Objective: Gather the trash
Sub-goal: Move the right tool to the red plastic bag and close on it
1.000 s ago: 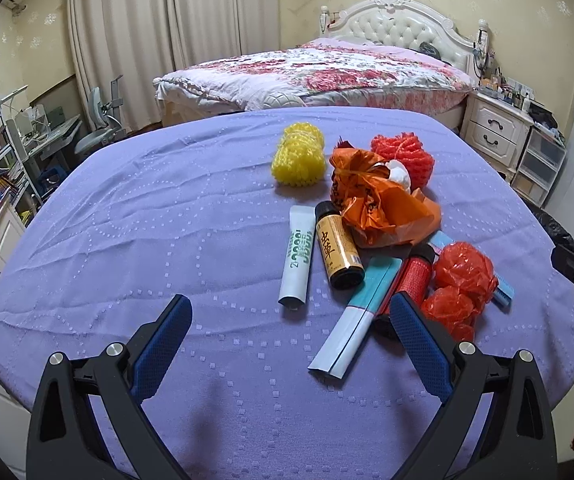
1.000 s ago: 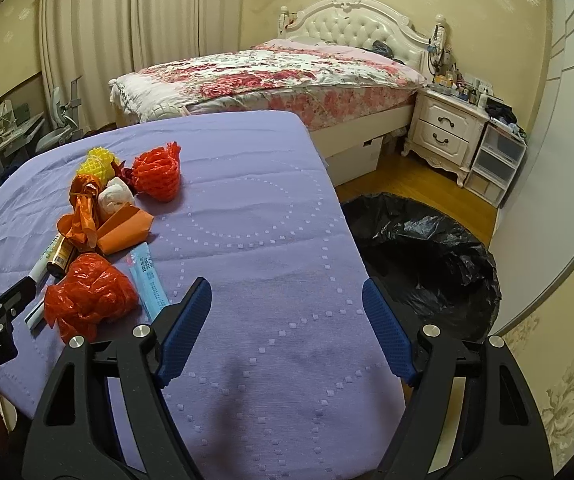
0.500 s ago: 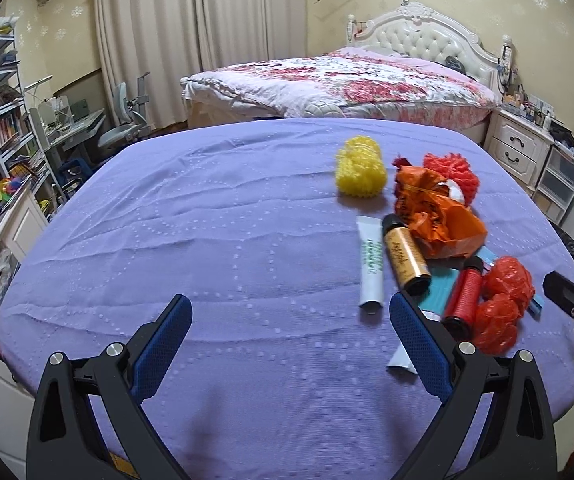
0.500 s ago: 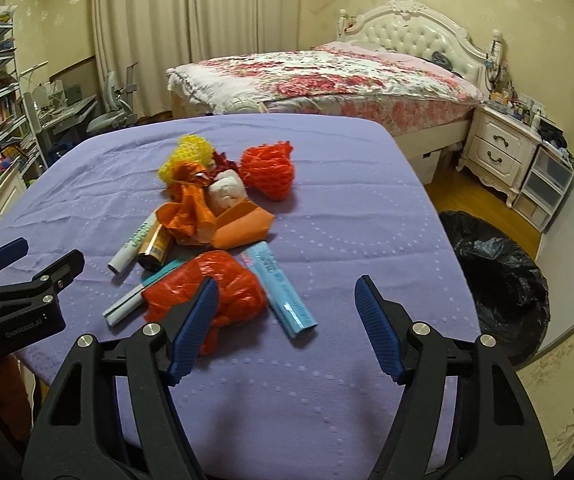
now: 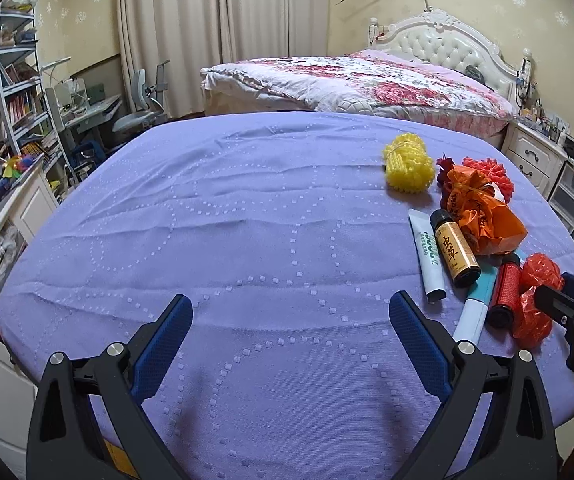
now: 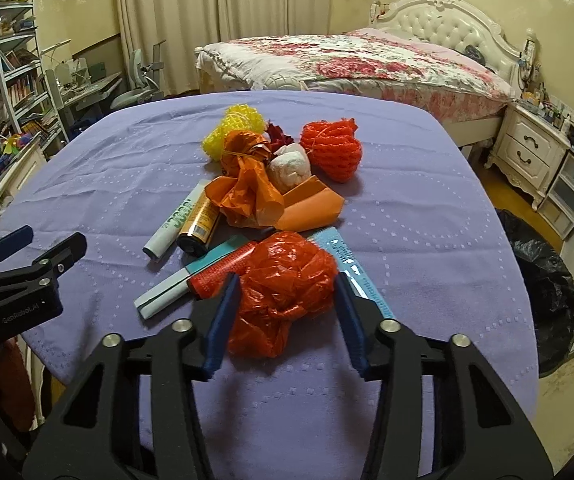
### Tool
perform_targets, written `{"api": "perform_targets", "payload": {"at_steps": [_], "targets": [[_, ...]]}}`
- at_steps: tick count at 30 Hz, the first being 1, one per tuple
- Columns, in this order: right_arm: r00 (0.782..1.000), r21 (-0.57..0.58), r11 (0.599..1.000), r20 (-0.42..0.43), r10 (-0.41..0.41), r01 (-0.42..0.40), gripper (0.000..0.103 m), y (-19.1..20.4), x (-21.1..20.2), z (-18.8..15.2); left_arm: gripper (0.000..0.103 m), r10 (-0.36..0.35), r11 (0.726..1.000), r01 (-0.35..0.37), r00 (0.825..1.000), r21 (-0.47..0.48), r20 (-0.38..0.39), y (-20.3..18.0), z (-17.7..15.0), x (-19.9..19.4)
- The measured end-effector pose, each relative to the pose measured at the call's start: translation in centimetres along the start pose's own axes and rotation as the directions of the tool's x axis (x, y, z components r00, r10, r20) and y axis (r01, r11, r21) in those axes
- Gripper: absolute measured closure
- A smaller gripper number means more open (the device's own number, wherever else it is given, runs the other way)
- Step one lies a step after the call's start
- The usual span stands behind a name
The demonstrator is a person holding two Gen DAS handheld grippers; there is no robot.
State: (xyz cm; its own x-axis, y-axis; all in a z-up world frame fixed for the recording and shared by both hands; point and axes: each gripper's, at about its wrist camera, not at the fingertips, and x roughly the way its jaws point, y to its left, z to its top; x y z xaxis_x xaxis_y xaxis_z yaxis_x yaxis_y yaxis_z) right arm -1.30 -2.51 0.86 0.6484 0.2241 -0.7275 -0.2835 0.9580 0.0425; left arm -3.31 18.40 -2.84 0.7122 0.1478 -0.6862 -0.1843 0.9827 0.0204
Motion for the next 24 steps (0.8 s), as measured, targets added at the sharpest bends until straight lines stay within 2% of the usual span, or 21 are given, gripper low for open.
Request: {"api": "perform_targets", "payload": {"at_steps": [8, 11, 13, 14, 15, 17, 24], "targets": [[1.0, -0.018, 1.0, 0.028, 0.005, -0.005, 0.085, 0.8, -0.7, 0.1, 0.007, -0.035, 0.999, 0.035, 0.999, 0.004, -0.001, -0.5, -0.4, -0.1], [1.0, -0.023, 1.0, 0.022, 0.005, -0.005, 0.086, 0.7, -0.7, 0.1, 0.007, -0.04, 0.999, 0.04, 0.999, 0.003, -0.004, -0.7, -0.4, 0.0], [1.0, -0.03, 1.0, 0.011, 0.0, 0.001, 0.082, 0.7, -0.5, 0.1, 0.007, -0.039, 0.999, 0.039, 0.999, -0.001, -0.008, -0.7, -0.5, 0.0], [1.0, -0.02, 1.0, 0.015, 0.0, 0.0, 0.072, 0.6, -0.6, 0.0, 0.007, -0.037, 0.999, 0.037, 0.999, -0.004, -0.011, -0.6, -0.5, 0.1], [1.0, 0.001, 1.0, 0.013, 0.006, -0.006, 0.053, 0.4, -0.6, 0.0, 0.007, -0.034, 0.999, 0.034, 0.999, -0.007, -0.012, -0.5, -0.5, 0.1], [1.0, 0.036, 0.999, 0.013, 0.027, -0.028, 0.041, 0.1, -0.6, -0.1, 0.007, -0.025, 1.0, 0.025, 1.0, -0.014, -0.011, -0.2, -0.5, 0.1], [0.999, 0.015, 0.999, -0.012, 0.034, -0.034, 0.041, 0.8, 0.5, -0.3, 0.007, 0.004, 0.999, -0.004, 1.0, -0.038, -0.008, 1.2, -0.4, -0.1]]}}
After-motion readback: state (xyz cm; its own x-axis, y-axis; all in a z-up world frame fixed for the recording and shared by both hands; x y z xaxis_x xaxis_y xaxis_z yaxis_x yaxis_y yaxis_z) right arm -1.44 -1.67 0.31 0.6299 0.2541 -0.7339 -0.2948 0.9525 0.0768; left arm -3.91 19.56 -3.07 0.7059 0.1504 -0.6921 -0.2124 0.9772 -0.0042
